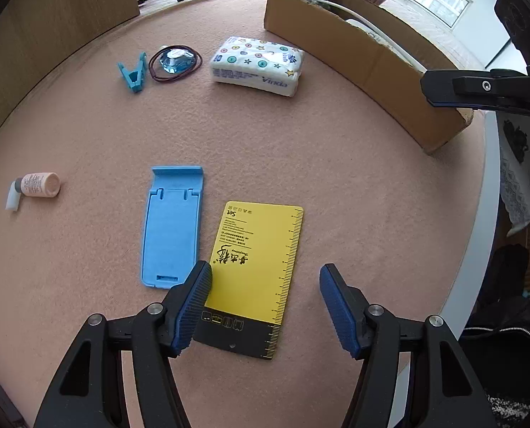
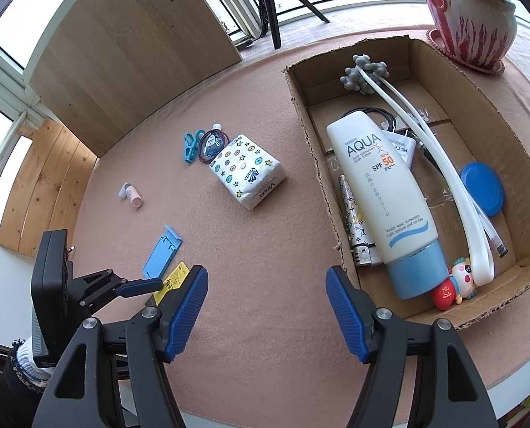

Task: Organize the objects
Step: 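Move the left gripper onto the yellow ruler card and close on it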

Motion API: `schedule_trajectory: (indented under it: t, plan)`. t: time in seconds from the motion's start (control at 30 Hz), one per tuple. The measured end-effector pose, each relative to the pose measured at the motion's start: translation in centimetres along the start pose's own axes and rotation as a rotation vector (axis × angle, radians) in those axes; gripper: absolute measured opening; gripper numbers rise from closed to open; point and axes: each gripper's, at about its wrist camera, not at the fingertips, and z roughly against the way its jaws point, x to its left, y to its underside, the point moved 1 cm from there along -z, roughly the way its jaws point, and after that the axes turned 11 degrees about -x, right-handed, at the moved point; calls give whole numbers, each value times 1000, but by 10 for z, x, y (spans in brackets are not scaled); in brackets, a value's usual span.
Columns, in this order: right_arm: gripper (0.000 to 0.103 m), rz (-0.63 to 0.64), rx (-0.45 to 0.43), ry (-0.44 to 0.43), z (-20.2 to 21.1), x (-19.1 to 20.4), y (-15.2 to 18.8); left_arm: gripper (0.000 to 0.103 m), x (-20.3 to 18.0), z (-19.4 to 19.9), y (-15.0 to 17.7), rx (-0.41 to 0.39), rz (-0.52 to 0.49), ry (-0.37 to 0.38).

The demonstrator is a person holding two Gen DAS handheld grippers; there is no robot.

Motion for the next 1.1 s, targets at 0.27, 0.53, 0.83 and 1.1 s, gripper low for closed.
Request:
schedule_trajectory:
  t: [0.27,0.53,0.83,1.1]
  plan:
    - [65,6,4,-14,0,-1,0,70,10,17,33,-12,94,-67]
    - [66,31,17,-20,-3,1,-2,72,-22,19,34,-31,153,-14]
    - [66,44,31,-37,-2,0,-3,72,-52,4,8,-25,125,-89]
    - [66,35,33,-59,1,-5,-2,55,-71,6,4,-18,64,-128]
